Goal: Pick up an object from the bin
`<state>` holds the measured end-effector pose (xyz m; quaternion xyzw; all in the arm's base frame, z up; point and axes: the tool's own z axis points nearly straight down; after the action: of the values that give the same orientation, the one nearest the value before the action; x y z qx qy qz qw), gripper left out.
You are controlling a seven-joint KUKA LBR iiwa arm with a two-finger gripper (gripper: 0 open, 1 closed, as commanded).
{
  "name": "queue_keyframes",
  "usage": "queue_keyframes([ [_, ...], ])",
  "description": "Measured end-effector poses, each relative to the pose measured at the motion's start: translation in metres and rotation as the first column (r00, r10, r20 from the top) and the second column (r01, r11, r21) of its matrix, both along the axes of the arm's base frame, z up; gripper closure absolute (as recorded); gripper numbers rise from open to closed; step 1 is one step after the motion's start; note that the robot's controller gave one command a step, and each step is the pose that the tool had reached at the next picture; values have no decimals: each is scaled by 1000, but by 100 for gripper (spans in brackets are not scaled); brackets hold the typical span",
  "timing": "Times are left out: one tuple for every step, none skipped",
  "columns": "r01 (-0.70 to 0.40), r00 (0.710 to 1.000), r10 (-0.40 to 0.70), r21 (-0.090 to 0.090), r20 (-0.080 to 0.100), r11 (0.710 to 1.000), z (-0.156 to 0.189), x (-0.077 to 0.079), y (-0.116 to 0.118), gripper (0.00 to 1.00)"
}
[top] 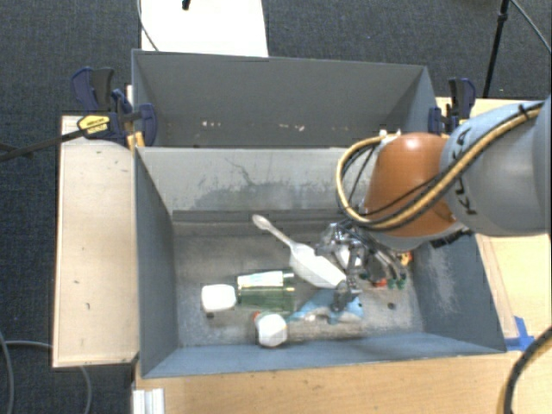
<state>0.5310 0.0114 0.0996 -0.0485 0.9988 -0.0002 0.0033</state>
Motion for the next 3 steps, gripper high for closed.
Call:
queue_keyframes([
  [83, 997, -83, 0, -5, 997, 3, -8, 11, 0],
  [142, 990, -142, 1, -8, 990, 0, -35, 25, 0],
  [222, 975, -222, 2, -1, 975, -27, -17, 48, 0],
])
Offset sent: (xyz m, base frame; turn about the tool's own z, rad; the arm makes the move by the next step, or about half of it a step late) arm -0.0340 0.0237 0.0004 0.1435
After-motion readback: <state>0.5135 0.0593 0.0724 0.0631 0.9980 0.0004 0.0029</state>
